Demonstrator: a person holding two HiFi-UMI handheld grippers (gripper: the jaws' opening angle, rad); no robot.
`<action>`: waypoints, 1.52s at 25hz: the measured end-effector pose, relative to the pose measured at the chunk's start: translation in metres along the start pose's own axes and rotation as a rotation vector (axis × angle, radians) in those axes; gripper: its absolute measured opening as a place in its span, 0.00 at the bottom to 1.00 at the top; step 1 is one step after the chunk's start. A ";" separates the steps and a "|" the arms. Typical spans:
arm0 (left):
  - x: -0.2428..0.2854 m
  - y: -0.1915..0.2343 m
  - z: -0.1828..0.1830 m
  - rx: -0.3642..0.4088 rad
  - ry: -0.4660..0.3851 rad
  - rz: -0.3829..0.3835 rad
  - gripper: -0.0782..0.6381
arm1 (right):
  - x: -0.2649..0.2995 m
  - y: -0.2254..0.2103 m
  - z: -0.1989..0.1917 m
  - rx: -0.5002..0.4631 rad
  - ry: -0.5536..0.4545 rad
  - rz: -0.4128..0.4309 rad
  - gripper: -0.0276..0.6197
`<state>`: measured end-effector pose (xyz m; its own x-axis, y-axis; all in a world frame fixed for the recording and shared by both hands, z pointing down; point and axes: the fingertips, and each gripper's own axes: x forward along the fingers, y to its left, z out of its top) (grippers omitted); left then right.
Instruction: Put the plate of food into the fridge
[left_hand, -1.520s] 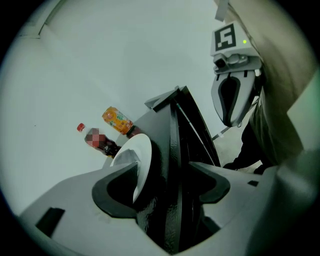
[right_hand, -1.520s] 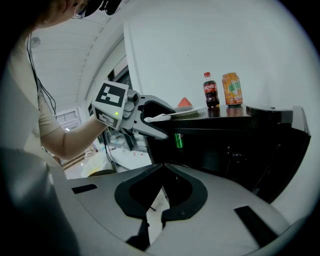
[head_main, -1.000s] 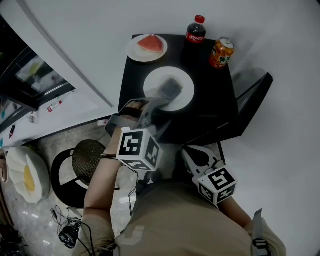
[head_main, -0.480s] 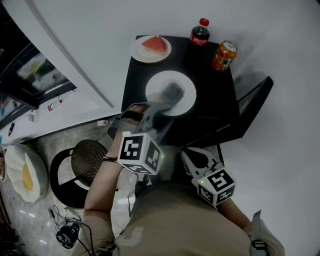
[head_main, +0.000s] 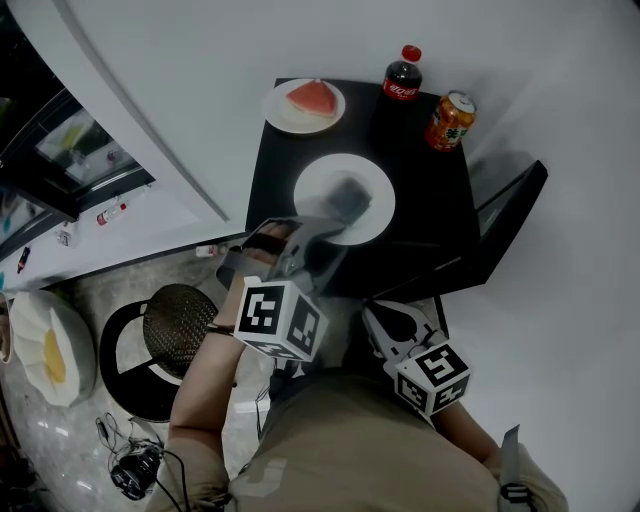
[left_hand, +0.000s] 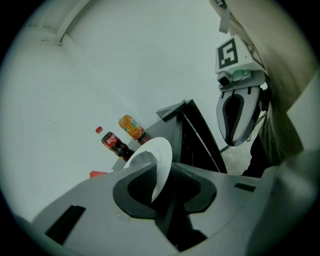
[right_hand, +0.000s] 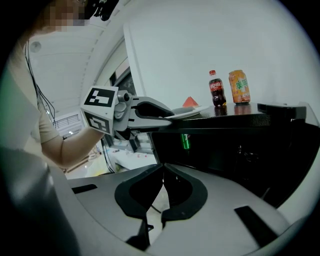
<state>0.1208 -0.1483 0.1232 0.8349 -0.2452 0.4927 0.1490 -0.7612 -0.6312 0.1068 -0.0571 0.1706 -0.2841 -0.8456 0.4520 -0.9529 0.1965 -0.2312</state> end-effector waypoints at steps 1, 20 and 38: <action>0.000 0.000 0.000 -0.001 -0.001 0.002 0.23 | 0.000 -0.001 0.000 0.006 -0.001 0.001 0.08; -0.014 -0.011 -0.002 0.056 -0.016 -0.027 0.22 | 0.000 -0.033 0.022 0.366 -0.110 0.035 0.08; -0.028 -0.023 0.001 0.056 -0.057 -0.050 0.22 | 0.003 -0.049 0.074 0.766 -0.274 0.237 0.22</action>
<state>0.0942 -0.1236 0.1230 0.8542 -0.1716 0.4908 0.2196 -0.7366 -0.6397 0.1607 -0.1067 0.1195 -0.3375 -0.9341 0.1162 -0.5080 0.0768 -0.8579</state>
